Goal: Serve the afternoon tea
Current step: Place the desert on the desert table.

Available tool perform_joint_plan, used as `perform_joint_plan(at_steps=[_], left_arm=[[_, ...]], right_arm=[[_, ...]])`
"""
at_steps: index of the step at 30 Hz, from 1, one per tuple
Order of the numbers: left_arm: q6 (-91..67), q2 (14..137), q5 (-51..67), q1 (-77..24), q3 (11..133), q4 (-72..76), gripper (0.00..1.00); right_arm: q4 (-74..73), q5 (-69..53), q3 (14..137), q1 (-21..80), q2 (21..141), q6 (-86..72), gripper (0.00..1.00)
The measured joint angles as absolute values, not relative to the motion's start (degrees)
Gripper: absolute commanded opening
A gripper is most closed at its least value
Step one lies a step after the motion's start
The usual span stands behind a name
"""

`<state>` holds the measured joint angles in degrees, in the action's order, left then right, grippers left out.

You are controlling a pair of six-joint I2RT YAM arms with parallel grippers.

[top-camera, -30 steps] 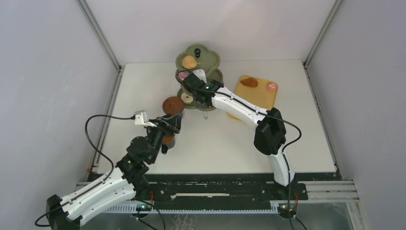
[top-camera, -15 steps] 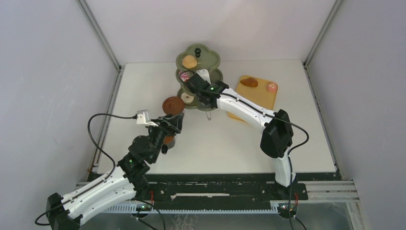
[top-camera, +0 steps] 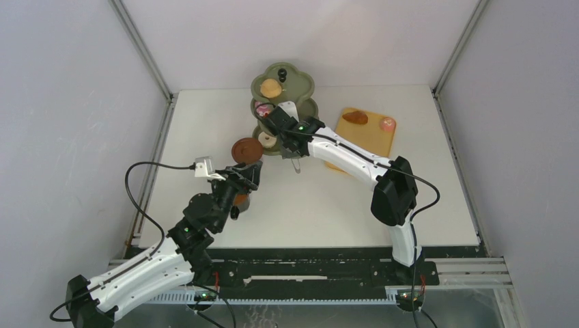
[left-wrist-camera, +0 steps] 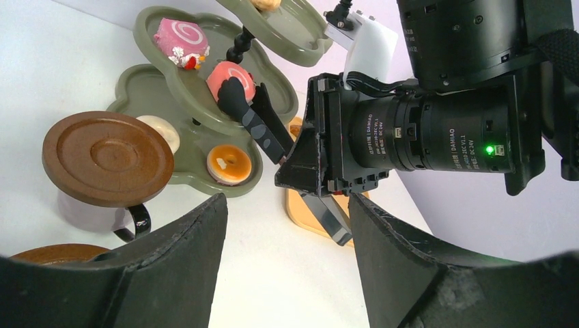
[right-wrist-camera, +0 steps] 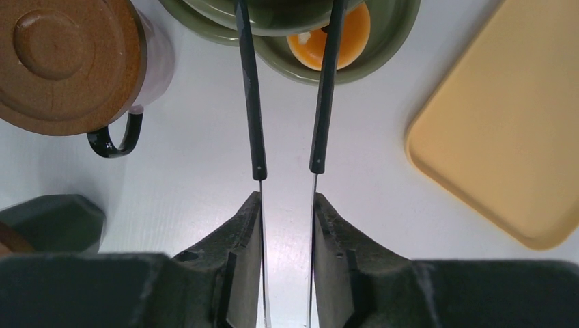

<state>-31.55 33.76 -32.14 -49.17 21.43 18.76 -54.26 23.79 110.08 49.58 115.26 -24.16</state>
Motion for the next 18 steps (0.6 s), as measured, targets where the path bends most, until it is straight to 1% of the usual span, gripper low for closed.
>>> perform_joint_plan(at_steps=[4, 14, 18], left_arm=[[-31.55, 33.76, -32.12, -49.17, 21.43, 18.76, 0.71], [-31.55, 33.8, -31.73, -49.17, 21.43, 18.74, 0.73], [-31.55, 34.24, -31.73, -49.17, 21.43, 18.74, 0.75]], right_arm=[[-54.24, 23.79, 110.08, 49.65, 115.26, -24.16, 0.41], [-54.19, 24.1, 110.08, 49.8, 115.13, -24.18, 0.43], [-54.13, 24.21, 109.91, 49.98, 114.48, -24.18, 0.46]])
